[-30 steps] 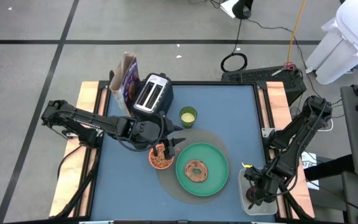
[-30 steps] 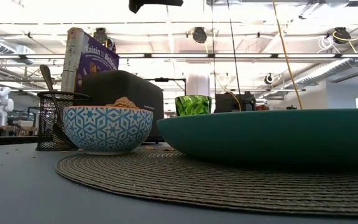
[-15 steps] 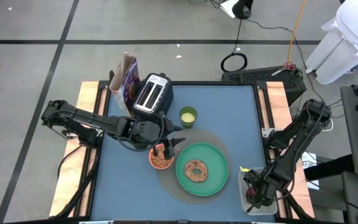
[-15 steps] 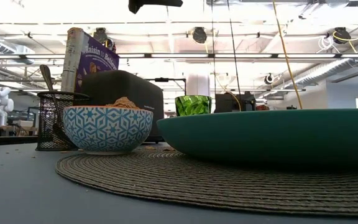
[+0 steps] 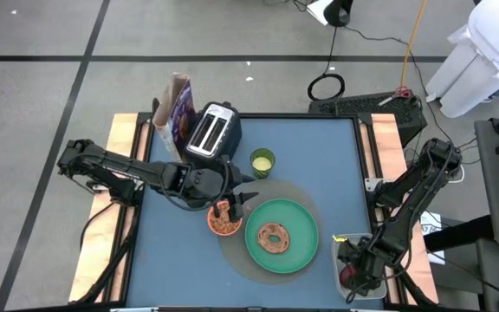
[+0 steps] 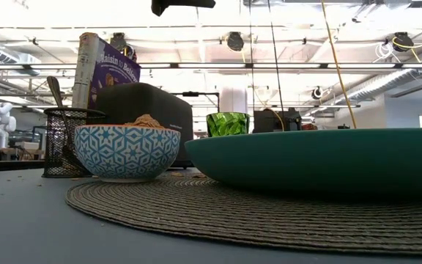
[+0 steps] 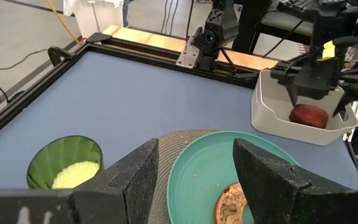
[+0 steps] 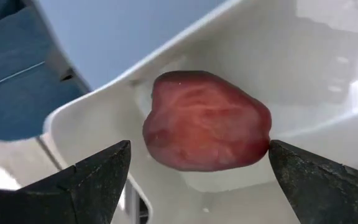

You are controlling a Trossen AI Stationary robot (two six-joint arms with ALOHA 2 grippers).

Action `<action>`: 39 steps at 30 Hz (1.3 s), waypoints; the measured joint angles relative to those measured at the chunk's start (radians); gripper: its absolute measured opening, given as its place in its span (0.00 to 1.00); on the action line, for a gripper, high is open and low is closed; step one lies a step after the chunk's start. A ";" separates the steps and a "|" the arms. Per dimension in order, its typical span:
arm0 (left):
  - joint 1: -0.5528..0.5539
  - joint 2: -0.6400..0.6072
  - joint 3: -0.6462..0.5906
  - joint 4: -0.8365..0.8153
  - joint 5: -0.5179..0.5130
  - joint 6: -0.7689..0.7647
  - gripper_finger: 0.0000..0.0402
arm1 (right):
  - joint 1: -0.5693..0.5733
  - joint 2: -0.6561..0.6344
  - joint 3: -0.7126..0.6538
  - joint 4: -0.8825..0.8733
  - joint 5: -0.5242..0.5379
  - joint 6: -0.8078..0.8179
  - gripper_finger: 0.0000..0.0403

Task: Arrange a breakfast setting
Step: Put the apple on the gray table mat

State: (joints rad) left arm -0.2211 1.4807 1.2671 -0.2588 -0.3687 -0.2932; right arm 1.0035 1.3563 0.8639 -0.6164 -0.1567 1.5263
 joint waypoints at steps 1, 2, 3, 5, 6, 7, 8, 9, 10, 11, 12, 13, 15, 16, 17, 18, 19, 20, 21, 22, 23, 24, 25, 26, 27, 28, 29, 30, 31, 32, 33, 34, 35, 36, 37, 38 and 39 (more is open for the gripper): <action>0.000 0.000 0.000 0.000 0.000 0.000 0.53 | 0.000 0.000 0.000 0.016 0.000 -0.020 0.93; 0.000 0.000 0.000 0.000 0.000 -0.001 0.53 | 0.000 0.000 0.000 0.034 0.000 -0.042 0.93; 0.000 0.000 0.000 0.000 0.000 -0.004 0.53 | 0.000 0.000 0.000 0.052 0.000 -0.063 0.93; 0.000 0.000 0.000 0.000 0.000 -0.004 0.53 | 0.000 0.000 0.000 0.090 0.002 -0.105 0.93; 0.000 0.000 0.000 0.000 0.000 -0.004 0.53 | 0.000 0.000 0.000 0.107 0.002 -0.124 0.93; 0.000 0.000 0.000 0.000 0.000 -0.004 0.53 | 0.000 0.000 0.000 0.125 0.003 -0.143 0.93; 0.000 0.000 0.000 0.000 0.000 -0.004 0.53 | 0.000 0.000 0.000 0.145 0.003 -0.162 0.93; 0.000 0.000 0.000 0.000 0.000 -0.004 0.53 | 0.000 0.000 0.000 0.163 0.003 -0.179 0.93; 0.000 0.000 0.000 0.000 0.000 -0.004 0.53 | 0.000 0.000 0.000 0.178 0.003 -0.195 0.93; 0.000 0.000 0.000 0.000 0.000 -0.004 0.53 | 0.000 0.000 0.000 0.192 0.003 -0.213 0.93; 0.000 0.000 0.000 0.000 0.000 -0.004 0.53 | 0.000 0.000 0.000 0.207 0.003 -0.228 0.93; 0.000 0.000 0.000 0.000 0.000 -0.004 0.53 | 0.000 0.000 0.000 0.223 0.002 -0.241 0.93; 0.000 0.000 0.000 0.000 0.000 -0.004 0.53 | 0.000 0.000 0.000 0.251 0.001 -0.260 0.93; 0.000 0.000 0.000 0.000 0.000 -0.004 0.53 | 0.000 0.000 0.000 0.265 0.001 -0.263 0.93; 0.000 0.000 0.000 0.000 0.000 -0.004 0.53 | 0.000 0.000 0.000 0.278 0.000 -0.263 0.93; 0.000 0.000 0.000 0.000 0.000 -0.004 0.53 | 0.000 0.000 0.000 0.290 0.000 -0.261 0.93; 0.000 0.000 0.000 0.001 0.000 -0.004 0.53 | 0.000 0.000 0.000 0.299 0.000 -0.258 0.93; 0.000 0.000 0.000 0.000 0.000 -0.004 0.53 | 0.000 0.000 0.000 0.311 0.000 -0.258 0.93; 0.000 0.000 0.000 0.000 0.000 -0.004 0.53 | 0.000 0.000 0.000 0.318 0.000 -0.258 0.93; 0.000 0.000 0.000 0.000 0.000 -0.004 0.53 | 0.000 0.000 0.000 0.321 0.000 -0.258 0.93; 0.000 0.000 0.000 0.000 0.000 -0.006 0.53 | 0.000 0.000 0.000 0.322 0.000 -0.258 0.93; 0.000 0.000 0.000 0.000 0.000 -0.008 0.53 | 0.000 0.000 0.000 0.323 0.000 -0.257 0.93; 0.000 0.000 0.000 0.000 0.000 -0.008 0.53 | 0.000 0.000 0.000 0.324 0.000 -0.257 0.93; 0.000 0.000 0.000 0.000 0.000 -0.008 0.53 | 0.000 0.000 0.000 0.324 0.000 -0.257 0.93; 0.000 0.000 0.000 0.001 0.000 -0.008 0.53 | 0.000 0.000 0.000 0.325 0.000 -0.256 0.93; 0.000 0.000 0.000 0.000 0.000 -0.008 0.53 | 0.000 0.000 0.000 0.326 0.000 -0.256 0.93; 0.000 0.000 0.000 0.001 0.000 -0.009 0.53 | 0.000 0.000 0.000 0.329 0.000 -0.256 0.93; 0.000 0.000 0.000 0.001 0.000 -0.009 0.53 | 0.000 0.000 0.000 0.334 0.000 -0.256 0.93; 0.000 0.000 0.000 0.001 0.000 -0.012 0.53 | 0.000 0.000 0.000 0.341 0.000 -0.256 0.93; 0.000 0.000 0.000 0.001 0.000 -0.017 0.53 | 0.000 0.000 0.000 0.351 0.000 -0.256 0.93; 0.000 0.000 0.000 0.001 0.000 -0.024 0.53 | 0.000 0.000 0.000 0.362 0.000 -0.256 0.93; 0.000 0.000 0.000 0.001 0.000 -0.028 0.53 | 0.000 0.000 0.000 0.369 0.000 -0.256 0.93; 0.000 0.000 0.000 0.001 0.000 -0.029 0.53 | 0.000 -0.001 0.000 0.369 0.000 -0.255 0.93; 0.000 0.000 0.000 0.001 0.000 -0.030 0.53 | 0.000 -0.001 0.000 0.367 -0.001 -0.250 0.93; 0.000 0.000 0.000 0.001 0.000 -0.031 0.53 | 0.000 -0.001 0.000 0.367 -0.001 -0.239 0.93; 0.000 0.000 0.000 0.001 0.000 -0.031 0.53 | 0.000 -0.001 0.000 0.367 -0.001 -0.225 0.93; 0.000 0.000 0.000 0.001 0.000 -0.030 0.53 | 0.000 -0.001 0.000 0.366 -0.001 -0.215 0.93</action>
State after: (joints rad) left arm -0.2213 1.4807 1.2671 -0.2578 -0.3683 -0.3234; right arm 1.0035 1.3556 0.8639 -0.2501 -0.1574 1.3110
